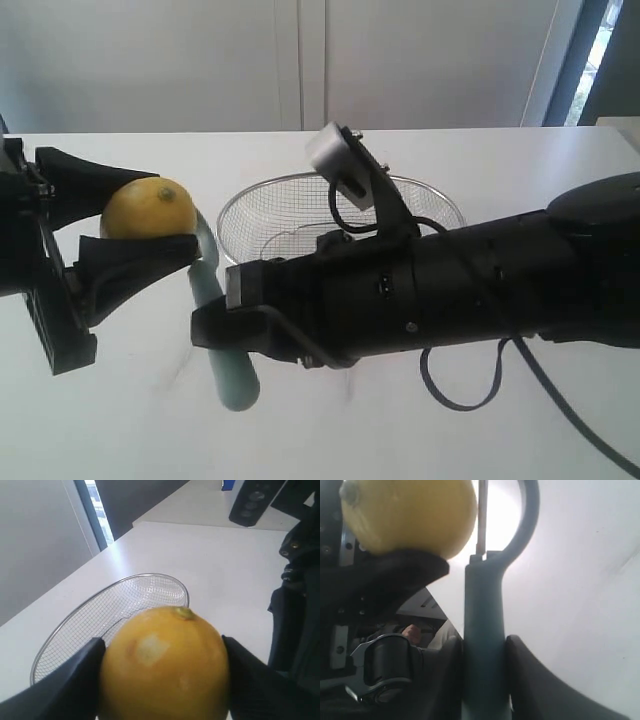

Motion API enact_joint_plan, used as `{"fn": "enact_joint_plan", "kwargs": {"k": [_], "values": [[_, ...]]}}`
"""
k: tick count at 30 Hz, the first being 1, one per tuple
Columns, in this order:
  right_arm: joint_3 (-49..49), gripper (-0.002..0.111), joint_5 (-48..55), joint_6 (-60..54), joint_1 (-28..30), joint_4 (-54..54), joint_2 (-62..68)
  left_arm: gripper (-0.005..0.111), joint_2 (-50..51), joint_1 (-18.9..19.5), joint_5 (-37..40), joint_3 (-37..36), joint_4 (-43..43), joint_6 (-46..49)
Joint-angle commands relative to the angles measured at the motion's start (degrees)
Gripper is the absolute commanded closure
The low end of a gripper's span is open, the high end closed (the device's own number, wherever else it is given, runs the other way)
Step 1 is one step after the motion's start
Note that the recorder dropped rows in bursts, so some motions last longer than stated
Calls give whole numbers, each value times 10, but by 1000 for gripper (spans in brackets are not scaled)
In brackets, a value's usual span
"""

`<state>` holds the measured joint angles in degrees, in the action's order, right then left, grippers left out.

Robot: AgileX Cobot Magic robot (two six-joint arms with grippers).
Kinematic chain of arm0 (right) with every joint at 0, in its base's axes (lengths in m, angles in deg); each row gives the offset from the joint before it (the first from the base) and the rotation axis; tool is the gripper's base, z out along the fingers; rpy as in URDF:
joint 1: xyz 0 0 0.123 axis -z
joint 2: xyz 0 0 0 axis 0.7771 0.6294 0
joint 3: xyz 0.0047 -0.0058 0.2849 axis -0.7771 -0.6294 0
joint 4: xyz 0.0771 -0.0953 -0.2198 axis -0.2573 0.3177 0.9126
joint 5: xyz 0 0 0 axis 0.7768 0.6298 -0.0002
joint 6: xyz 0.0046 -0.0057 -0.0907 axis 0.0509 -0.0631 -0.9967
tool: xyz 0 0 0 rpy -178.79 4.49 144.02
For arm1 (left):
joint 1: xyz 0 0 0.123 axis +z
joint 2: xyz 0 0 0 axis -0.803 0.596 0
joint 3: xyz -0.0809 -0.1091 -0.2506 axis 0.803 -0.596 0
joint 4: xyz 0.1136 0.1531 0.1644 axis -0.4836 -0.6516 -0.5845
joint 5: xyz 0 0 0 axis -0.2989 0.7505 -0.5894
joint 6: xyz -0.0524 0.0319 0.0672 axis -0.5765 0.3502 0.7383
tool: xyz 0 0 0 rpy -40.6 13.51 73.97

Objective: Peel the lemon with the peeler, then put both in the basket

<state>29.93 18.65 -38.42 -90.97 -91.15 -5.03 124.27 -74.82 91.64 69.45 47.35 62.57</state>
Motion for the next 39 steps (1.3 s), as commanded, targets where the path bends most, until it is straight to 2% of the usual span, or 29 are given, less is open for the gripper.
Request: {"fn": "enact_joint_plan", "kwargs": {"k": [1,24,39], "values": [[-1,108,-22,-10,-3,-4,-5,107,-2,-1,11,4,18,-3],[-1,108,-24,-9,-3,5,-33,107,-2,-1,-5,4,18,-5],[-1,108,-30,-5,-3,39,-128,107,-2,-1,-4,4,18,-5]]}}
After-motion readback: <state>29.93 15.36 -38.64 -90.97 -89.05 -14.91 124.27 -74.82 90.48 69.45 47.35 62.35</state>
